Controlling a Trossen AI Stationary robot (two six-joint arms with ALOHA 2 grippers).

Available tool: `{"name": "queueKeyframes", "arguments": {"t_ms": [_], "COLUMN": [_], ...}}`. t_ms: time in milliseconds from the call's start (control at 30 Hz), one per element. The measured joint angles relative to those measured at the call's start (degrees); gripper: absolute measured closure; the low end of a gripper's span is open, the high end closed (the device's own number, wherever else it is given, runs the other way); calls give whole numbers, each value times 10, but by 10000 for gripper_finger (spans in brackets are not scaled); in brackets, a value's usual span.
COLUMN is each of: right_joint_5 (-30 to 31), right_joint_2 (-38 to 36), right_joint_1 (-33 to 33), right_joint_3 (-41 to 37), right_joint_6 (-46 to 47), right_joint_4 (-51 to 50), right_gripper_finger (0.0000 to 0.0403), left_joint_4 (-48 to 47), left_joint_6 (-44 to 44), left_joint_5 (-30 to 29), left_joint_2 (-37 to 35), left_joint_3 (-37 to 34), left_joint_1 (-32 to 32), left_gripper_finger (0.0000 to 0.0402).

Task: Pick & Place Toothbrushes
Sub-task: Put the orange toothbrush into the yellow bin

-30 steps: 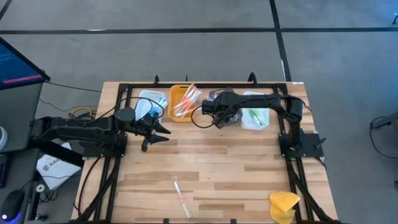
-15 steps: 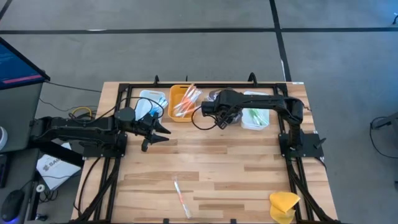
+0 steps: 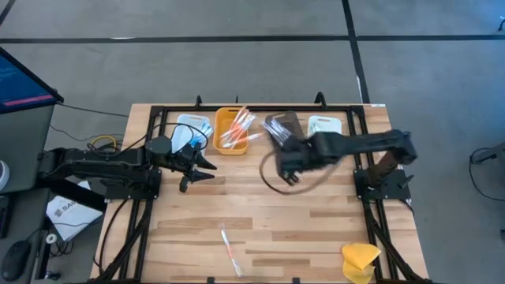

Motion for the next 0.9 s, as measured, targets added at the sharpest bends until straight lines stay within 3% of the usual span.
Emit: {"name": "queueKeyframes", "arguments": {"t_ms": [200,333,533,667,900], "right_joint_5": [77,146,224,266,270], "right_joint_2": [-72,-99,-92,-84,-109], "right_joint_1": [132,227,343,394,433], "right_joint_3": [0,0,0,-21,-112], "right_joint_6": [103,180,243,295,395], "right_joint_4": [0,0,0,1,0], "right_gripper_finger": [398,393,401,398,401], "left_joint_4": [10,63,169,202,255], "left_joint_6": [0,4,89,149,195], "left_joint_5": [0,0,0,1,1], "left_joint_2": [19,69,136,160,181], "left_joint_3": [0,0,0,0,0], "left_joint_1": [-1,-19,-82,-129,-175], "left_gripper_finger": [252,252,252,252,252]}}
